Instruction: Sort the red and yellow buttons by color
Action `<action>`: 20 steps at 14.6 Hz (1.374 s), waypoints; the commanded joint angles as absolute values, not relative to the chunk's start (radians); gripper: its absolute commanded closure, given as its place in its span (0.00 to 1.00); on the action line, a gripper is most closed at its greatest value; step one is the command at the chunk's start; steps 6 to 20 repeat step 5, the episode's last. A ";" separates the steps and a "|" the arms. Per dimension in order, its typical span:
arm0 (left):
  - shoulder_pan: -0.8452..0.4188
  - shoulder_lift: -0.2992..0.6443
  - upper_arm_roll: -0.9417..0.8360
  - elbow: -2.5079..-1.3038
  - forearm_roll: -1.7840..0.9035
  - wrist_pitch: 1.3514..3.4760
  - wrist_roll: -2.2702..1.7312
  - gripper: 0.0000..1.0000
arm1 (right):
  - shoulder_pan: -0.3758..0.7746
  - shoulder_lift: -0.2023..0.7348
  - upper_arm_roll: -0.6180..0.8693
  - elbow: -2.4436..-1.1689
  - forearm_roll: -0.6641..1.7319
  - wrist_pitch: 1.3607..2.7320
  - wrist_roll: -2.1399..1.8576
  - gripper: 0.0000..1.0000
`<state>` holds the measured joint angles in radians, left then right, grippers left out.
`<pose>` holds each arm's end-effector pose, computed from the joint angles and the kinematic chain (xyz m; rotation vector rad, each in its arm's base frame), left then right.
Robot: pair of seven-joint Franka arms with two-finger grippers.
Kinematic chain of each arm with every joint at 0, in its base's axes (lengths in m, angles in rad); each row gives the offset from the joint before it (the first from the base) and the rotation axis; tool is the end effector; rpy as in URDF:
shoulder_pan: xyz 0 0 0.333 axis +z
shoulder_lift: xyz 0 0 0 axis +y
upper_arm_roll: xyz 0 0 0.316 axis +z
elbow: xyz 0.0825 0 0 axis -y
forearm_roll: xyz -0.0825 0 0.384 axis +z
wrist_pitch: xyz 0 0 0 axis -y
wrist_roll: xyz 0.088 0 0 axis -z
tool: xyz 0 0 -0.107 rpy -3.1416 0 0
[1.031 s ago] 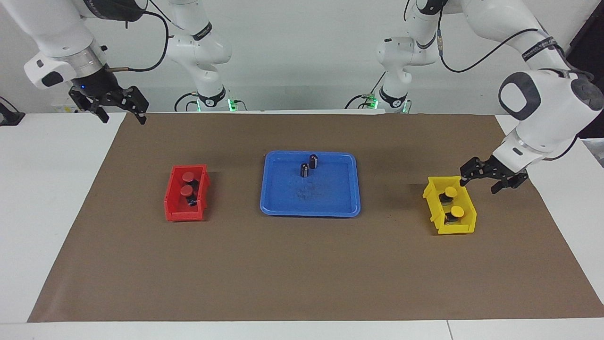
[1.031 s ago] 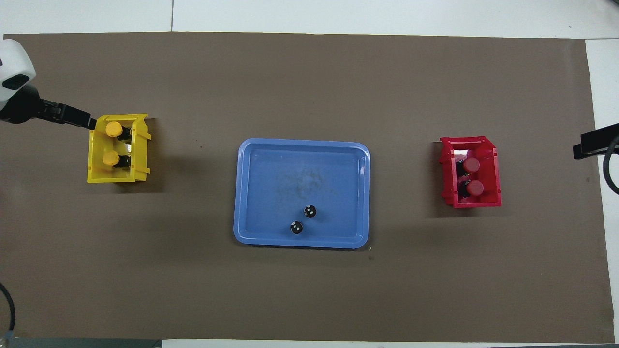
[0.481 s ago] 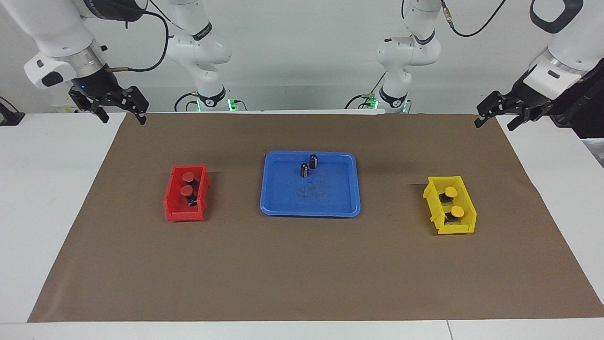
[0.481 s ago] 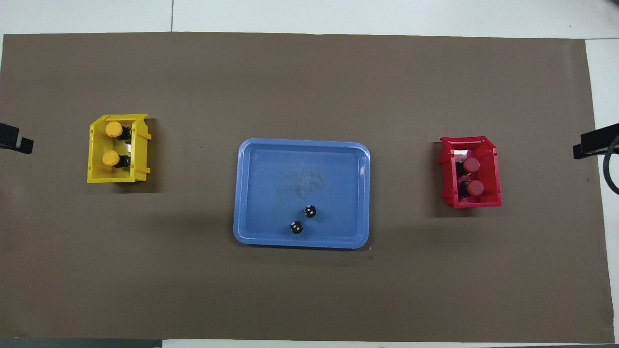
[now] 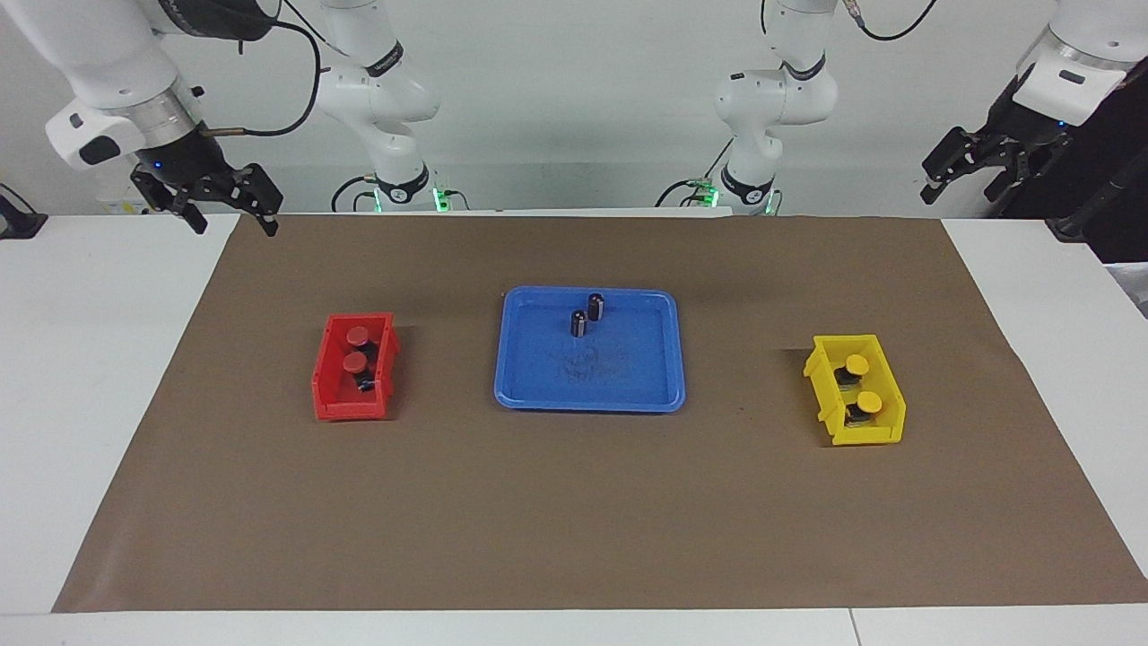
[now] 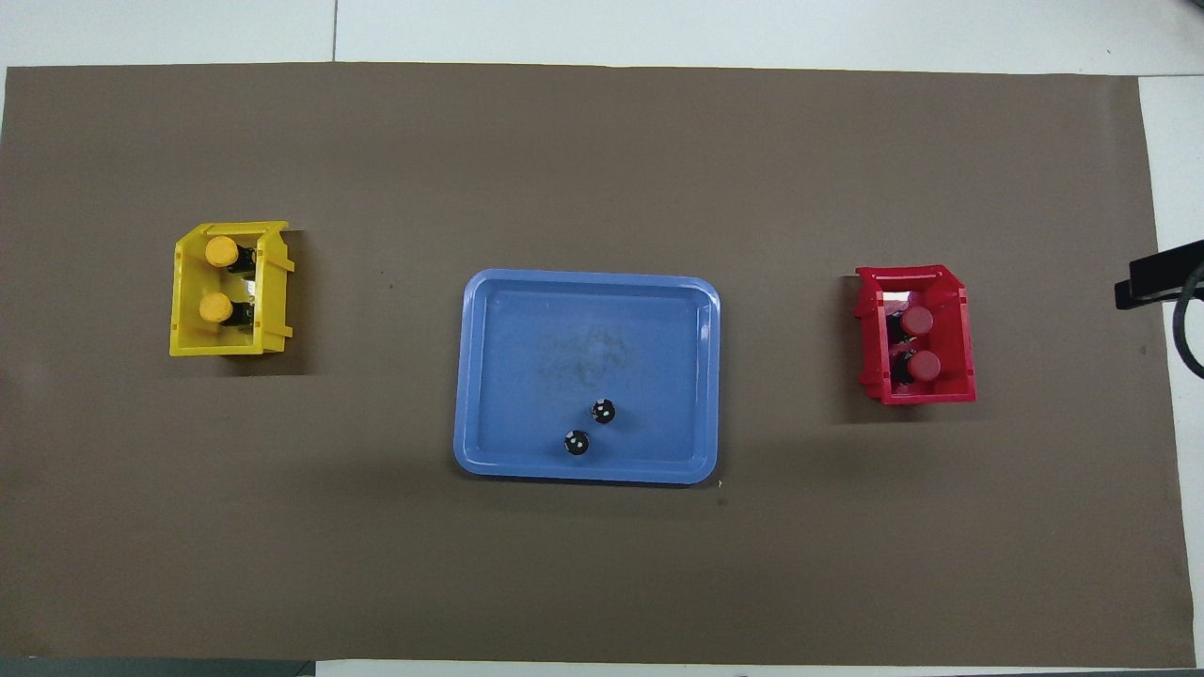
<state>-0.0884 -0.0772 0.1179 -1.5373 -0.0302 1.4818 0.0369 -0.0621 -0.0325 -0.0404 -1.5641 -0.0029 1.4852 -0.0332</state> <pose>0.5207 0.0148 0.6736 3.1029 -0.0165 0.0349 0.5327 -0.0555 0.6380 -3.1373 0.1090 0.0729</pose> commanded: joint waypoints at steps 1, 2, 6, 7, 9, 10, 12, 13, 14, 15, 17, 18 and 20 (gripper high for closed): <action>-0.100 -0.146 0.118 -1.695 -0.002 1.607 0.018 0.00 | -0.067 -0.025 -0.040 -1.546 -0.009 1.466 -0.060 0.00; -0.101 -0.138 0.117 -1.692 0.008 1.611 0.018 0.00 | -0.067 -0.025 -0.040 -1.546 -0.009 1.466 -0.060 0.00; -0.123 -0.114 0.115 -1.678 0.021 1.600 0.015 0.00 | -0.067 -0.025 -0.040 -1.546 -0.009 1.466 -0.058 0.00; -0.123 -0.114 0.115 -1.678 0.021 1.600 0.015 0.00 | -0.067 -0.025 -0.040 -1.546 -0.009 1.466 -0.058 0.00; -0.123 -0.114 0.115 -1.678 0.021 1.600 0.015 0.00 | -0.067 -0.025 -0.040 -1.546 -0.009 1.466 -0.058 0.00; -0.123 -0.114 0.115 -1.678 0.021 1.600 0.015 0.00 | -0.067 -0.025 -0.040 -1.546 -0.009 1.466 -0.058 0.00; -0.123 -0.114 0.115 -1.678 0.021 1.600 0.015 0.00 | -0.067 -0.025 -0.040 -1.546 -0.009 1.466 -0.058 0.00; -0.123 -0.114 0.115 -1.678 0.021 1.600 0.015 0.00 | -0.067 -0.025 -0.040 -1.546 -0.009 1.466 -0.058 0.00; -0.123 -0.114 0.115 -1.678 0.021 1.600 0.015 0.00 | -0.067 -0.025 -0.040 -1.546 -0.009 1.466 -0.058 0.00; -0.123 -0.114 0.115 -1.678 0.021 1.600 0.015 0.00 | -0.067 -0.025 -0.040 -1.546 -0.009 1.466 -0.058 0.00; -0.123 -0.114 0.115 -1.678 0.021 1.600 0.015 0.00 | -0.067 -0.025 -0.040 -1.546 -0.009 1.466 -0.058 0.00; -0.123 -0.114 0.115 -1.678 0.021 1.600 0.015 0.00 | -0.067 -0.025 -0.040 -1.546 -0.009 1.466 -0.058 0.00; -0.123 -0.114 0.115 -1.678 0.021 1.600 0.015 0.00 | -0.067 -0.025 -0.040 -1.546 -0.009 1.466 -0.058 0.00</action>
